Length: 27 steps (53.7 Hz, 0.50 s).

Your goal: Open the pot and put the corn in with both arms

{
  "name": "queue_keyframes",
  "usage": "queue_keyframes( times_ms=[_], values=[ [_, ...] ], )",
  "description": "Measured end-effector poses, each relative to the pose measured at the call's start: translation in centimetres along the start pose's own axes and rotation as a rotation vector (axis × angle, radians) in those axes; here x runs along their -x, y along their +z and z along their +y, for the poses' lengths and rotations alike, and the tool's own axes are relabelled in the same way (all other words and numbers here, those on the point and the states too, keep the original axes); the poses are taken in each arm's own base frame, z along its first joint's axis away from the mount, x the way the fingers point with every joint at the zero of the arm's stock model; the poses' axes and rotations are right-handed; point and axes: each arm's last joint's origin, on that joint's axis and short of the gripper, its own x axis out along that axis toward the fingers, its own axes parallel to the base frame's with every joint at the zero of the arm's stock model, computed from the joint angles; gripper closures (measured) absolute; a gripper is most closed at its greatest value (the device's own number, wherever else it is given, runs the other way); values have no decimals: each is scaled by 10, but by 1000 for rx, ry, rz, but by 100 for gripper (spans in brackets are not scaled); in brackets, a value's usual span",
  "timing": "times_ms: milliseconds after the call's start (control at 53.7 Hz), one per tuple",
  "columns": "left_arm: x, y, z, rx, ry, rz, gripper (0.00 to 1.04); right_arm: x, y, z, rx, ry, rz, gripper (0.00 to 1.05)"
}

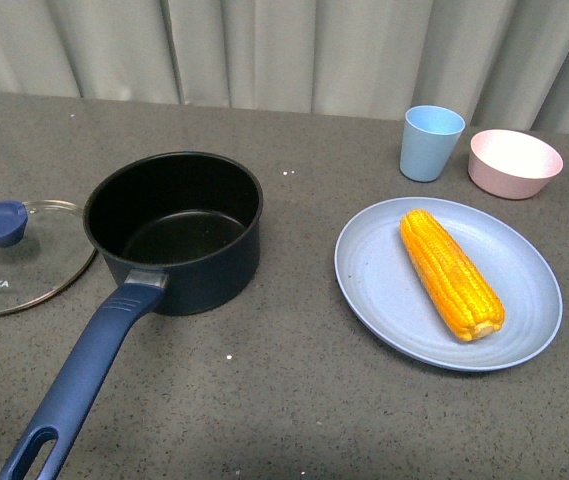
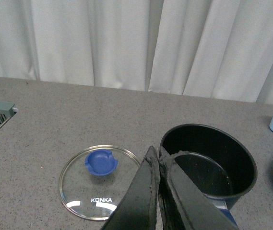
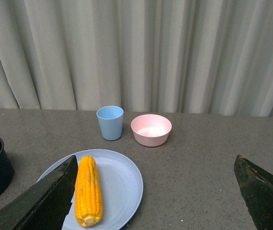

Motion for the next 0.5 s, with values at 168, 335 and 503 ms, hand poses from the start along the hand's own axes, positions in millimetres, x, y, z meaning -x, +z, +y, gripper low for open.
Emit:
queue_keyframes(
  times_ms=[168,335,503],
  values=[
    [8,5,0,0,0,-20,101,0,0,0,0,0,0,9],
    [15,8,0,0,-1,-27,101,0,0,0,0,0,0,9],
    [21,9,0,0,-1,-32,101,0,0,0,0,0,0,9]
  ],
)
